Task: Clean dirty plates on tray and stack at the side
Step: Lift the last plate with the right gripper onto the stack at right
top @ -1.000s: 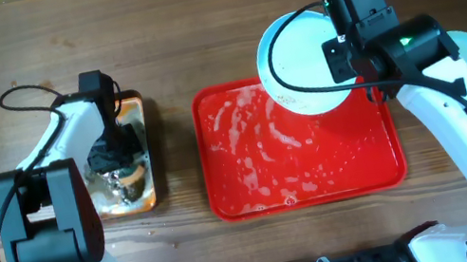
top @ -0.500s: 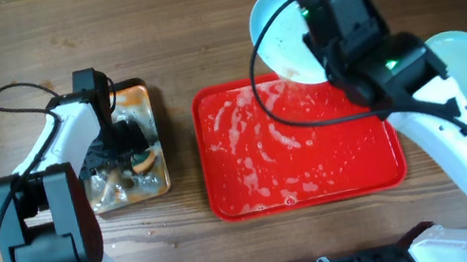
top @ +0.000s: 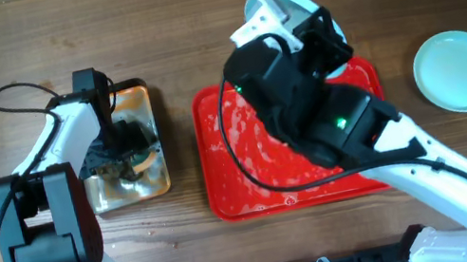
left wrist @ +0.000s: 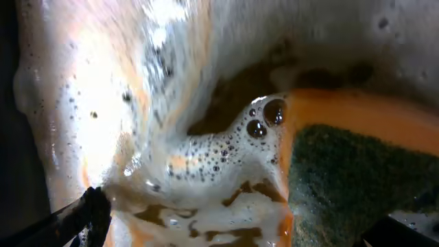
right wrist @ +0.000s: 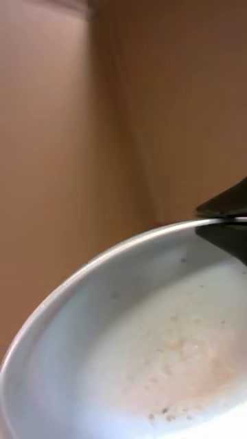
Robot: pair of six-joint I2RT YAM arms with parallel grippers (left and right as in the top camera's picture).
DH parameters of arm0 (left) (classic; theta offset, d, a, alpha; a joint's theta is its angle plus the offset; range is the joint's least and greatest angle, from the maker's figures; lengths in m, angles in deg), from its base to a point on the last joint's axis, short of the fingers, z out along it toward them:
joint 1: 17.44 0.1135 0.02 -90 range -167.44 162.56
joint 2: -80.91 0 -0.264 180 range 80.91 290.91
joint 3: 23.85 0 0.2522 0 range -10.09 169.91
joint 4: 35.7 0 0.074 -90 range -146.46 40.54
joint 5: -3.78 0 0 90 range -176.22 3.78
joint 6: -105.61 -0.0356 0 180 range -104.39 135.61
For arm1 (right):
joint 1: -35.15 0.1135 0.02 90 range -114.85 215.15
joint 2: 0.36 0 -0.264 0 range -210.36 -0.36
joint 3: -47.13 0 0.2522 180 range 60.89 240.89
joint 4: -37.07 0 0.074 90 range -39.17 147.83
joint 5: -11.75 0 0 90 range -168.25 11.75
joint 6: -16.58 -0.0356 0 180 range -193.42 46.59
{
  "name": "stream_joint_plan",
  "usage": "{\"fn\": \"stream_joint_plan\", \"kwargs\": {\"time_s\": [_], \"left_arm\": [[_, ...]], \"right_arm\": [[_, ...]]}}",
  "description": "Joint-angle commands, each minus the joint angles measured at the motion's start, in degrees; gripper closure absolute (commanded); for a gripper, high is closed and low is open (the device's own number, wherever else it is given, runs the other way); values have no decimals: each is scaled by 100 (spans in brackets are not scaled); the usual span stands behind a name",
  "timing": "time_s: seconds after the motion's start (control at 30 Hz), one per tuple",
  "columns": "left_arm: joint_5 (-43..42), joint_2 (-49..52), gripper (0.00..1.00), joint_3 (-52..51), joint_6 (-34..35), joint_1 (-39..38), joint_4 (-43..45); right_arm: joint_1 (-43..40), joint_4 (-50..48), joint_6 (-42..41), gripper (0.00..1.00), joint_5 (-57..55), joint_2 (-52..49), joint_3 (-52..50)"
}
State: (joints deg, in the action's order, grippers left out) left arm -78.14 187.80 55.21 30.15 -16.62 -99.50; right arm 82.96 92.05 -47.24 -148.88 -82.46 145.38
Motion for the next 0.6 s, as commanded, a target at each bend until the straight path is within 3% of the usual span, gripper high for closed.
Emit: {"fn": "stream_joint_plan", "kwargs": {"time_s": [0.0, 0.13, 0.33, 0.4, 0.47, 0.57], "left_arm": [[-116, 197, 0, -118, 138, -55, 66], [-116, 197, 0, -118, 136, -52, 70], [-116, 197, 0, -118, 138, -55, 79], [-116, 197, 0, -118, 136, -52, 79], [-116, 197, 0, -118, 138, -52, 74], [-116, 197, 0, -118, 136, -55, 55]], "right_arm": [[437, -1239, 2162, 95, -874, 111, 138], [562, -1547, 2804, 96, -935, 103, 131], [601, -1545, 2653, 96, -890, 96, 127], [584, -1307, 1799, 96, -592, 94, 127], [435, -490, 162, 96, 457, 90, 127], [-531, 739, -2874, 95, 3532, 28, 116]]}}
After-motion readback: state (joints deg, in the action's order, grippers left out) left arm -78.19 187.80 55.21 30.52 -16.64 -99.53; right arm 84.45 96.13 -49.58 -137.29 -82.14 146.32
